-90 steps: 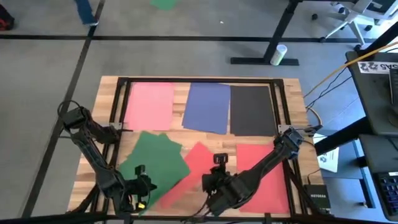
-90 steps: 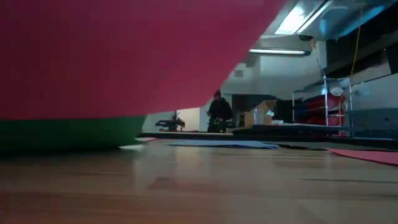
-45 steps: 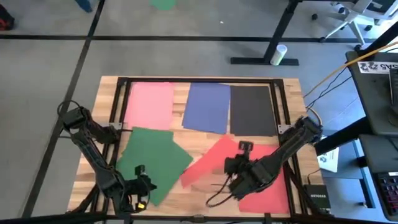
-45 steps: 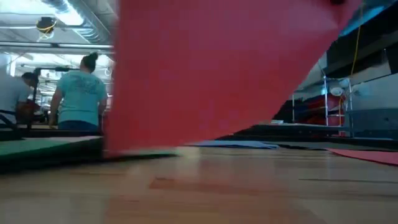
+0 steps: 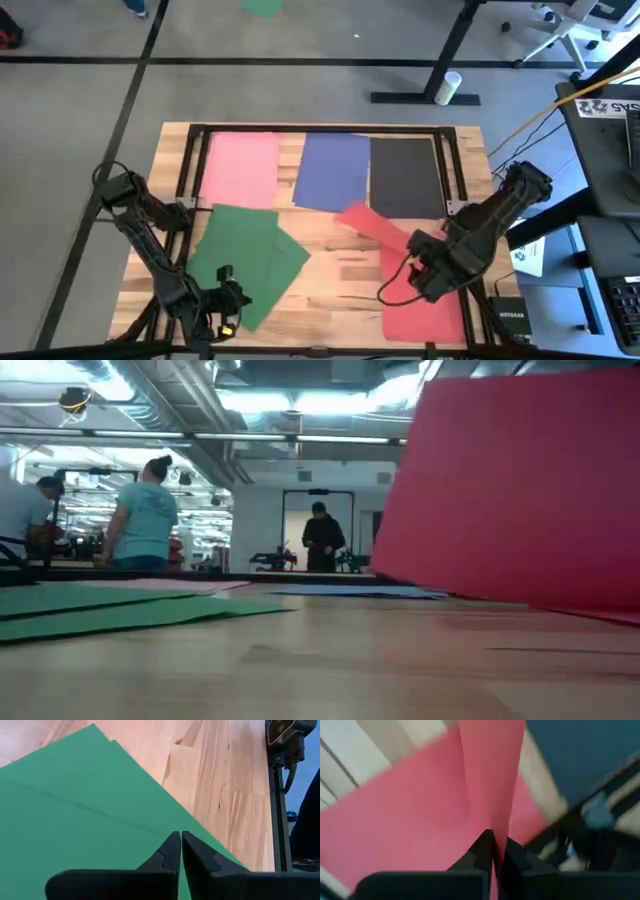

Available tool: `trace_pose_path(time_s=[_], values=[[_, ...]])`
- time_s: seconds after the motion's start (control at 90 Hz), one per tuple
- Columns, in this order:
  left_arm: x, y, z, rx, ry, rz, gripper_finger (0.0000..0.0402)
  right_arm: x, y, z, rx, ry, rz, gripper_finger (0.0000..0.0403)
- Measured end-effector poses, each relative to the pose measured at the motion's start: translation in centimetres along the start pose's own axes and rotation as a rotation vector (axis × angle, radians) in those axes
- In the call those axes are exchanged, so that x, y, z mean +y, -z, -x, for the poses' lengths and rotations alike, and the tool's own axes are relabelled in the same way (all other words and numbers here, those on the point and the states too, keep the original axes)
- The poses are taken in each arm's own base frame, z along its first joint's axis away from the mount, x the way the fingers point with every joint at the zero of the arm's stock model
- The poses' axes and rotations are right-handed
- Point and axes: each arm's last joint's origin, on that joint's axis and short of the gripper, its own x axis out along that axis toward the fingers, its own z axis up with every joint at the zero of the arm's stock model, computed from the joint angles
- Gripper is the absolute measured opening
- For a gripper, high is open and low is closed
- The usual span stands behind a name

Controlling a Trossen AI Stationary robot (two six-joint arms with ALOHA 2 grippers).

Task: Organize paper
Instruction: Stack the red paper on top of the other red papers on the table

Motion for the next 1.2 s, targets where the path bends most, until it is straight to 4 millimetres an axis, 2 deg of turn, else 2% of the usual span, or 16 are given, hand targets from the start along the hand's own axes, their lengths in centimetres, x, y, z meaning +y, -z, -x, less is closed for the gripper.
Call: trace_pose_path(time_s=[0.133,0.278,0.544,0.7,0.911,1.056,1.2], values=[[0.0,0.0,0.0,0.0,0.0,0.004,0.0,0.5,1.3,-0.5,0.101,-0.032,-0.066,0.0],[0.0,0.0,0.0,0.0,0.0,0.005,0.0,1.6,2.2,-0.4,0.078,-0.132,-0.061,0.0],[0.0,0.0,0.0,0.0,0.0,0.0,0.0,3.1,2.0,0.9,-0.141,-0.39,-0.052,0.0],[0.0,0.0,0.0,0.0,0.0,0.001,0.0,2.8,1.4,2.3,-0.305,-0.517,-0.067,0.0],[0.0,0.0,0.0,0.0,0.0,0.001,0.0,1.4,1.0,3.9,-0.462,-0.59,-0.115,0.0],[0.0,0.0,0.0,0.0,0.0,0.001,0.0,1.3,1.0,3.9,-0.447,-0.594,-0.113,0.0],[0.0,0.0,0.0,0.0,0.0,0.001,0.0,3.2,1.2,3.0,-0.375,-0.591,-0.087,0.0]])
